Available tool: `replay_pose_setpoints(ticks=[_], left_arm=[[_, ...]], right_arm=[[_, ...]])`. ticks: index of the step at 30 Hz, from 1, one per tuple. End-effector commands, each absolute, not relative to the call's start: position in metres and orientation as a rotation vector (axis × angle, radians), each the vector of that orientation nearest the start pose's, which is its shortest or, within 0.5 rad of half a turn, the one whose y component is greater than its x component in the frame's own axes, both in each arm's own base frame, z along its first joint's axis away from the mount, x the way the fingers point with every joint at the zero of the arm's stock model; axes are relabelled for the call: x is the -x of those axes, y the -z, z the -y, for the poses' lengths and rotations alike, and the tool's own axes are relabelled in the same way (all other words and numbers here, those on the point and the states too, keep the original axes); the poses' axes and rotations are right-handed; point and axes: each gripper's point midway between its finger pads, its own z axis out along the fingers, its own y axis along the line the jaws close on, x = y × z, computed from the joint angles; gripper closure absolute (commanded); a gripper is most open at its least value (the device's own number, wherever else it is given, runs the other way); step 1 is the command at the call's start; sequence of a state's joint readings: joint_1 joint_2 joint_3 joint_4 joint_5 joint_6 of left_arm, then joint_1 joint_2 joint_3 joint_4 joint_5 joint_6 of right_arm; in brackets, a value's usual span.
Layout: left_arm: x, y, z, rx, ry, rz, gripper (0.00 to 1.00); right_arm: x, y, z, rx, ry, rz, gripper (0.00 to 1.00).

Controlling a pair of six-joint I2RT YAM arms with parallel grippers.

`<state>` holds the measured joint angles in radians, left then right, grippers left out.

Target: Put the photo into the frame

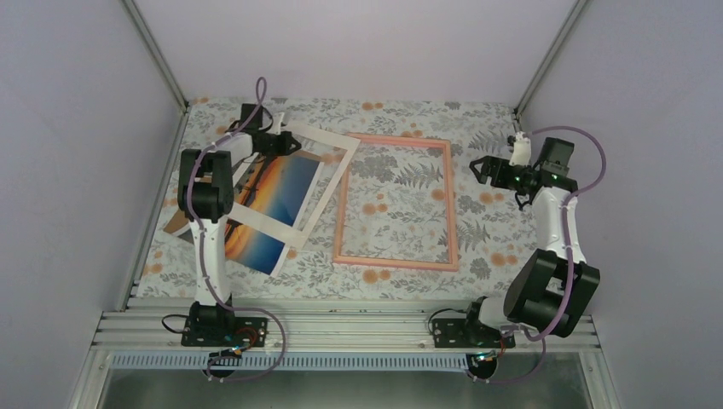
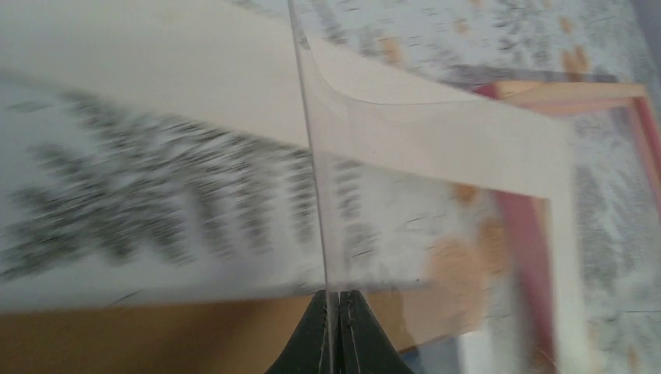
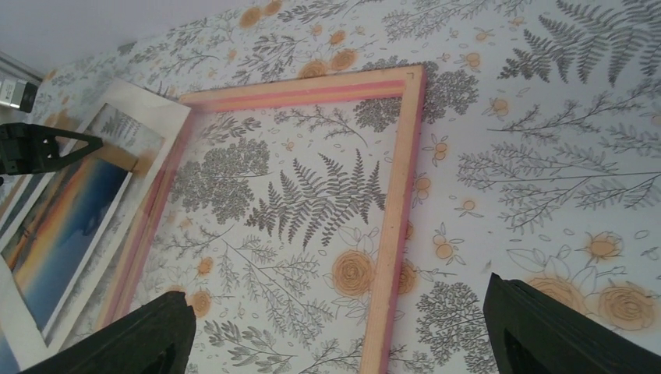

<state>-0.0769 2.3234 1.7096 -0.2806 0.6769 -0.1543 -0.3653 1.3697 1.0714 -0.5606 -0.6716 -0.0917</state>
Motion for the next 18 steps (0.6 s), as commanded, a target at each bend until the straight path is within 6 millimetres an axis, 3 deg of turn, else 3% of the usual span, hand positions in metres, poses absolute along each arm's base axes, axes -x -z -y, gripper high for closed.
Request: replay_pose_setpoints(ticks=[1, 5, 9, 14, 18], left_arm=[[-0.550, -0.008, 0.095, -0.109, 0.828, -2.491, 0.98], [-0.542, 0.010, 0.061, -0.055, 0.788, -2.523, 0.98], [-0.540, 0.013, 0.032, -0.001, 0.722, -2.542, 0.98], [-0.523, 0.019, -0.009, 0.084, 0.658, -2.587, 0.98], [-0.518, 0.012, -0.033, 0.080, 0.590, -2.582, 0.98]], right_arm=[[-0.377, -0.208, 0.033, 0.019, -0.506, -2.266, 0.09], [-0.382, -0.208, 0.037, 0.021, -0.488, -2.271, 0.08], [-0.386, -0.208, 0.039, 0.019, -0.484, -2.277, 0.08], [-0.393, -0.212, 0.042, 0.023, -0.472, -2.275, 0.08], [-0.394, -0.211, 0.043, 0.019, -0.474, -2.278, 0.08]])
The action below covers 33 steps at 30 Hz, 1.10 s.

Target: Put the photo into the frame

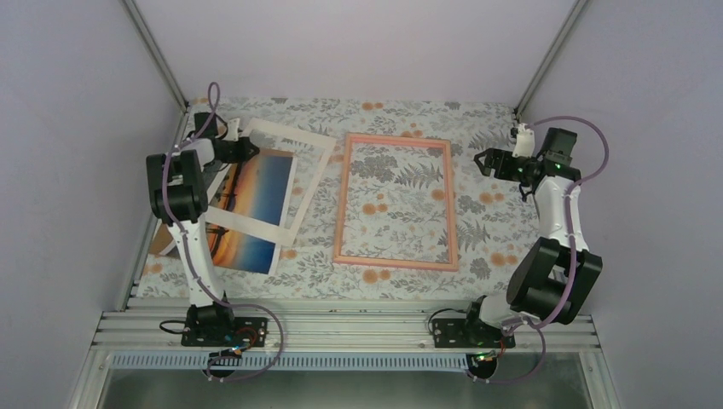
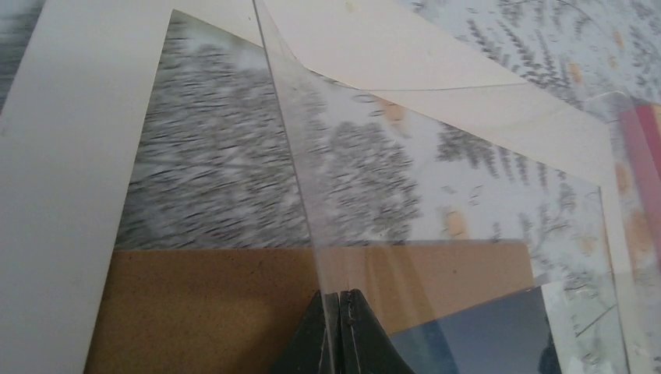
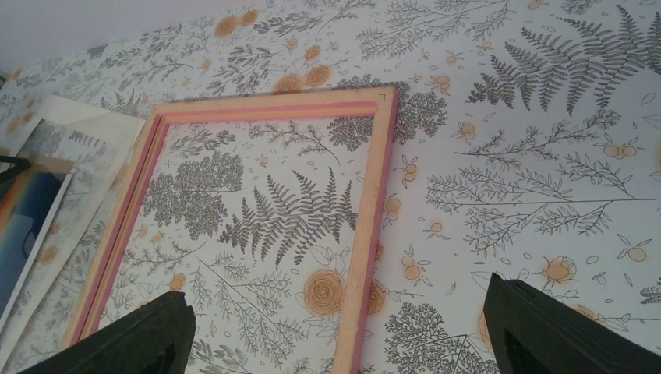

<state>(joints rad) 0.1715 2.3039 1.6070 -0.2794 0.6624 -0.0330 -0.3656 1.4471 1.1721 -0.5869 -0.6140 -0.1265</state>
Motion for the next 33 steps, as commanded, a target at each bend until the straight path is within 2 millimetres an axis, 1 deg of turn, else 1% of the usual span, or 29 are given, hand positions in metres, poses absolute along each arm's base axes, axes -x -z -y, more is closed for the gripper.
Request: replay_pose_setpoints(ticks=[1, 2, 3, 4, 6, 9, 13, 16, 18, 21, 24, 26, 27, 28, 29, 30, 33], left_arm=[[-0.519, 0.006, -0.032, 0.060, 0.592, -2.569, 0.98], [-0.520, -0.002, -0.029, 0.033, 0.607, -2.549, 0.98], [-0.521, -0.015, -0.022, 0.000, 0.634, -2.519, 0.98], [-0.522, -0.027, -0.013, -0.028, 0.674, -2.490, 0.98], [-0.524, -0.060, 0.010, -0.086, 0.760, -2.422, 0.98], [-0.526, -0.130, 0.049, -0.162, 0.876, -2.299, 0.98], [-0.519, -0.234, 0.090, -0.273, 0.987, -2.125, 0.98], [-0.505, -0.301, 0.124, -0.410, 1.050, -2.016, 0.98], [-0.490, -0.335, 0.149, -0.510, 1.099, -1.959, 0.98], [-0.466, -0.383, 0.187, -0.659, 1.137, -1.859, 0.98], [-0.443, -0.429, 0.220, -0.767, 1.165, -1.741, 0.98], [-0.431, -0.450, 0.241, -0.802, 1.213, -1.683, 0.98], [-0.421, -0.459, 0.255, -0.830, 1.264, -1.652, 0.98], [-0.416, -0.467, 0.266, -0.841, 1.303, -1.629, 0.98], [-0.410, -0.477, 0.278, -0.846, 1.346, -1.600, 0.98], [-0.403, -0.483, 0.289, -0.870, 1.378, -1.575, 0.98], [-0.382, -0.515, 0.325, -0.919, 1.477, -1.457, 0.98]], right_arm=[[-0.395, -0.210, 0.043, 0.017, -0.478, -2.279, 0.08], [-0.395, -0.209, 0.043, 0.014, -0.482, -2.278, 0.08], [-0.396, -0.208, 0.042, 0.013, -0.489, -2.278, 0.08], [-0.397, -0.208, 0.042, 0.013, -0.492, -2.276, 0.08], [-0.398, -0.208, 0.040, 0.016, -0.503, -2.273, 0.08], [-0.400, -0.212, 0.037, 0.033, -0.514, -2.257, 0.08], [-0.400, -0.215, 0.034, 0.053, -0.523, -2.238, 0.08], [-0.400, -0.215, 0.035, 0.060, -0.517, -2.230, 0.08], [-0.401, -0.215, 0.036, 0.060, -0.509, -2.226, 0.08], [-0.402, -0.213, 0.041, 0.039, -0.497, -2.231, 0.08], [-0.400, -0.211, 0.047, 0.014, -0.494, -2.234, 0.07], [-0.397, -0.207, 0.052, -0.007, -0.498, -2.237, 0.07], [-0.397, -0.206, 0.056, -0.020, -0.496, -2.237, 0.07], [-0.396, -0.205, 0.060, -0.037, -0.496, -2.238, 0.07], [-0.396, -0.205, 0.067, -0.054, -0.490, -2.235, 0.07], [-0.397, -0.206, 0.072, -0.063, -0.488, -2.232, 0.07], [-0.395, -0.205, 0.094, -0.118, -0.470, -2.232, 0.07]])
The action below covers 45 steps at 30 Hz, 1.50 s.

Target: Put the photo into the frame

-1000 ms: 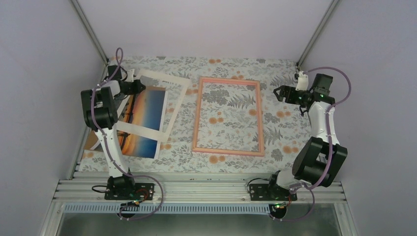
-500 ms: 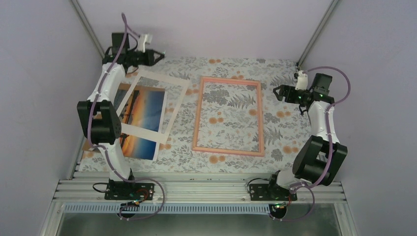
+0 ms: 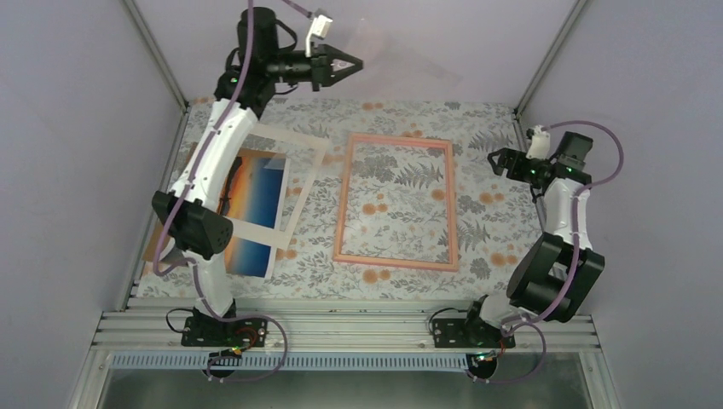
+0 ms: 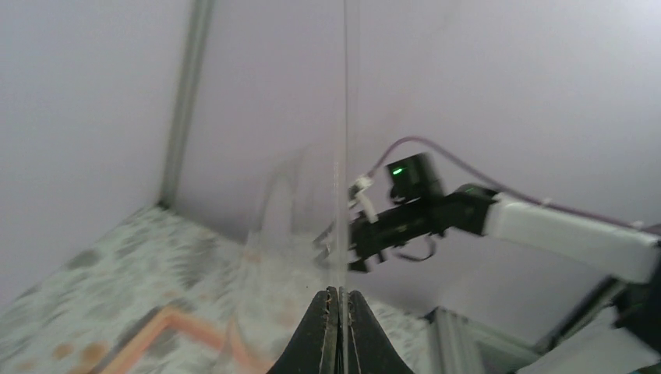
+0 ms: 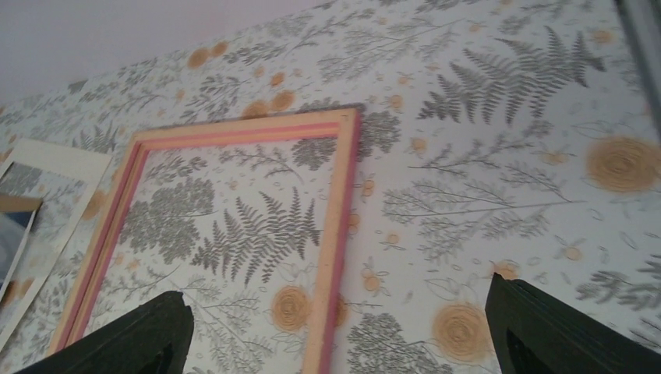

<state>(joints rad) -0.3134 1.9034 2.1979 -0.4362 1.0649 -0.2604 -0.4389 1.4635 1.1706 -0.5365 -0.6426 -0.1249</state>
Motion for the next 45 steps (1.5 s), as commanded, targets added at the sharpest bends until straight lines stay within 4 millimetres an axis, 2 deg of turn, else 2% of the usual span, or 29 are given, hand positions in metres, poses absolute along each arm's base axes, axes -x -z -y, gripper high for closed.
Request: replay_pose_setpoints(ticks=[1, 4, 6, 7, 10, 13, 15, 18, 20, 23, 26, 29, 32, 36, 41, 45], left_arm=[[-0.374, -0.524, 0.336, -0.936, 1.507, -1.420, 0.98], [-0.361, -0.540, 0.364, -0.954, 1.595, -1.339, 0.98], [-0.355, -0.539, 0.384, -0.948, 1.659, -1.323, 0.98], [-0.350, -0.536, 0.394, -0.950, 1.700, -1.323, 0.98], [-0.357, -0.507, 0.419, -0.883, 1.822, -1.402, 0.98], [-0.383, -0.468, 0.437, -0.744, 1.908, -1.523, 0.98], [-0.397, -0.427, 0.452, -0.659, 1.956, -1.638, 0.98], [-0.419, -0.353, 0.467, -0.492, 1.995, -1.818, 0.98], [-0.440, -0.304, 0.468, -0.367, 1.982, -1.905, 0.98], [-0.469, -0.249, 0.458, -0.240, 1.893, -1.977, 0.98], [-0.490, -0.200, 0.441, -0.135, 1.816, -2.041, 0.98], [-0.499, -0.164, 0.428, -0.075, 1.754, -2.094, 0.98], [-0.502, -0.143, 0.416, -0.025, 1.700, -2.121, 0.98], [-0.501, -0.124, 0.405, 0.017, 1.640, -2.165, 0.98], [-0.501, -0.108, 0.400, 0.062, 1.606, -2.192, 0.98], [-0.497, -0.106, 0.403, 0.025, 1.627, -2.197, 0.95]], right_arm=[[-0.394, -0.203, 0.101, -0.137, -0.466, -2.235, 0.07], [-0.389, -0.198, 0.122, -0.193, -0.456, -2.239, 0.07], [-0.384, -0.194, 0.136, -0.237, -0.460, -2.237, 0.07], [-0.381, -0.192, 0.141, -0.256, -0.464, -2.235, 0.08], [-0.374, -0.186, 0.155, -0.295, -0.466, -2.235, 0.08], [-0.367, -0.182, 0.169, -0.324, -0.448, -2.248, 0.08], [-0.361, -0.176, 0.178, -0.347, -0.422, -2.268, 0.08], [-0.353, -0.166, 0.179, -0.355, -0.418, -2.306, 0.09], [-0.349, -0.161, 0.171, -0.339, -0.453, -2.322, 0.12], [-0.343, -0.157, 0.157, -0.333, -0.532, -2.328, 0.15], [-0.338, -0.150, 0.135, -0.319, -0.630, -2.349, 0.16], [-0.333, -0.136, 0.103, -0.272, -0.742, -2.386, 0.16], [-0.330, -0.112, 0.081, -0.247, -0.807, -2.455, 0.18], [-0.336, -0.085, 0.059, -0.265, -0.916, -2.503, 0.20], [-0.348, -0.063, 0.032, -0.301, -1.099, -2.528, 0.24], [-0.357, -0.050, 0.025, -0.335, -1.153, -2.533, 0.29]])
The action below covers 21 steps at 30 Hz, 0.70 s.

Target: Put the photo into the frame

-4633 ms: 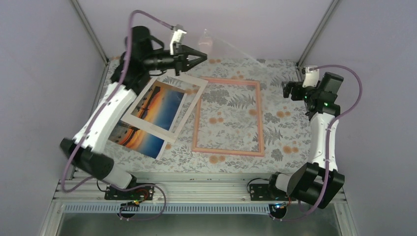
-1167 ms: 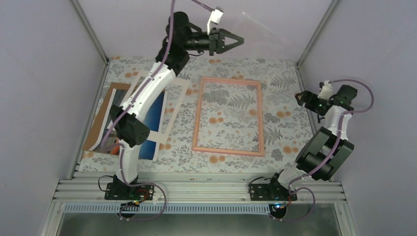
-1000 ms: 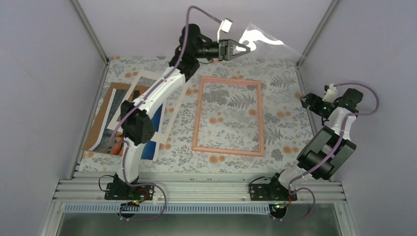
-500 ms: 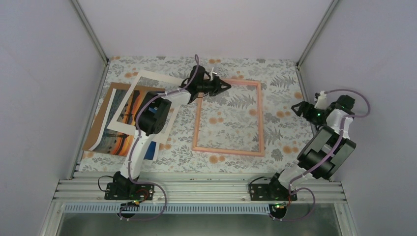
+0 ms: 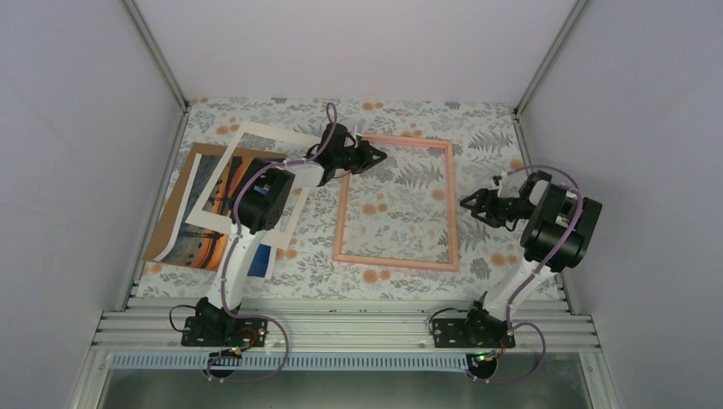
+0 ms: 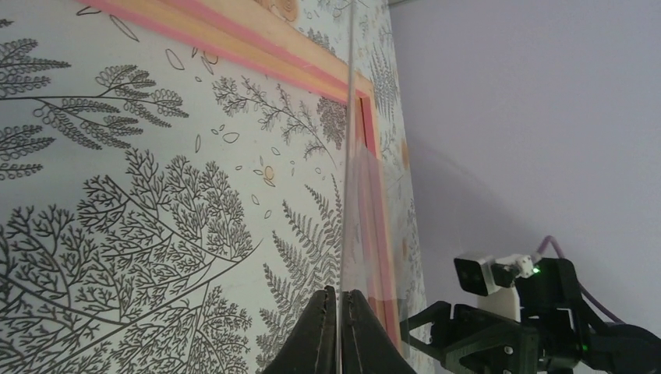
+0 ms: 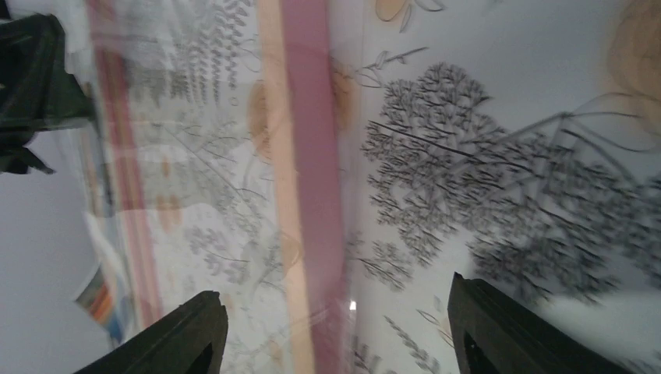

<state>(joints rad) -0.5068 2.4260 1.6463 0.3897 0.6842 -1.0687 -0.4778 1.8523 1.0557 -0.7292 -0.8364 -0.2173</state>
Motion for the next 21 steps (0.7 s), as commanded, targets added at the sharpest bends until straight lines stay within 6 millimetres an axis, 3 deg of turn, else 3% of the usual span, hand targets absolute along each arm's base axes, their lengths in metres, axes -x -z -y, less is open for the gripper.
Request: replay_pose_setpoints(ticks=[1, 6, 13, 15, 21], left_arm=[[-0.495, -0.106, 0.404, 0.007, 1.634, -2.200, 0.93], [-0.481, -0.102, 0.404, -0.114, 1.635, -2.247, 0.73], [-0.461, -0.095, 0.394, -0.263, 1.658, -2.334, 0.57], [-0.457, -0.092, 0.390, -0.317, 1.654, -2.350, 0.54], [-0.444, -0.083, 0.378, -0.400, 1.630, -2.408, 0.54]], right_arm=[[-0.361, -0.048, 0.026, -0.337, -1.151, -2.529, 0.33], [-0.371, -0.040, 0.030, -0.393, -1.176, -2.520, 0.59], [-0.377, -0.032, 0.033, -0.416, -1.188, -2.524, 0.90], [-0.379, -0.030, 0.034, -0.416, -1.188, -2.524, 0.96], [-0.385, -0.033, 0.035, -0.398, -1.191, -2.501, 0.96]])
